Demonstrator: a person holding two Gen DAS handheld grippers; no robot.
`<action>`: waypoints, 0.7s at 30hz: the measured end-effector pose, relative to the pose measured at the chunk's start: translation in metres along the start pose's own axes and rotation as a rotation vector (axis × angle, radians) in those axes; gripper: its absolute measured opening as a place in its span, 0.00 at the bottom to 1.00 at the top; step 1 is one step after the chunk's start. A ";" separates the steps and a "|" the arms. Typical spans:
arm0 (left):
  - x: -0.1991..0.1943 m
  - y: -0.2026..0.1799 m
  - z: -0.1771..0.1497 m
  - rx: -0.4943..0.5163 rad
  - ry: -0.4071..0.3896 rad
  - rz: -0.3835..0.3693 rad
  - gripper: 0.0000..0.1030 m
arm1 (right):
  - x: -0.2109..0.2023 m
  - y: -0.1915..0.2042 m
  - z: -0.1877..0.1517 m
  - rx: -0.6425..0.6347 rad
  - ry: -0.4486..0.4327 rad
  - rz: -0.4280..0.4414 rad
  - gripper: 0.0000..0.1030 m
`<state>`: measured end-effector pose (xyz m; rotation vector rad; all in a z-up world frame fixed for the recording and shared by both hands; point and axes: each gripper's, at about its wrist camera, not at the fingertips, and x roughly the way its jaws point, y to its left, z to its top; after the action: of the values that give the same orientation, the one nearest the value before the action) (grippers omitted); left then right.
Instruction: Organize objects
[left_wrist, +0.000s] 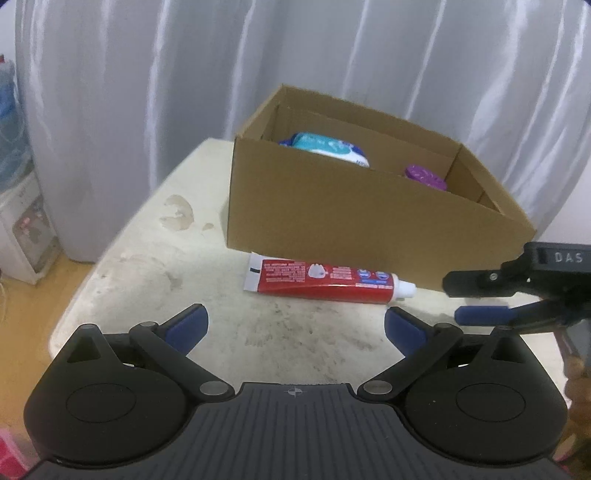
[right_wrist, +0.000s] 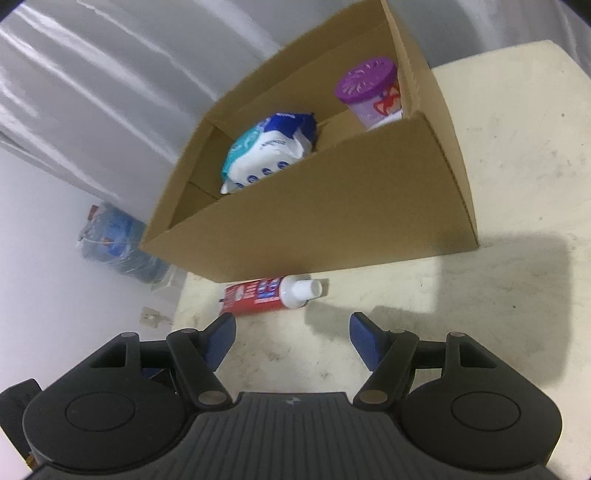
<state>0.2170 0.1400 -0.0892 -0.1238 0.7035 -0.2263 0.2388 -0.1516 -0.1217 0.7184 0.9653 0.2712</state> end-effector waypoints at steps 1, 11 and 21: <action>0.005 0.002 0.001 -0.005 0.007 -0.007 0.99 | 0.004 -0.001 0.001 0.003 -0.003 -0.007 0.69; 0.054 0.017 0.017 -0.036 0.062 -0.069 0.99 | 0.026 -0.001 0.009 -0.012 -0.047 -0.021 0.68; 0.076 0.015 0.024 -0.027 0.064 -0.128 0.99 | 0.037 -0.002 0.009 0.001 -0.051 0.014 0.53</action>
<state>0.2919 0.1364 -0.1215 -0.1878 0.7635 -0.3444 0.2665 -0.1376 -0.1437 0.7302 0.9129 0.2634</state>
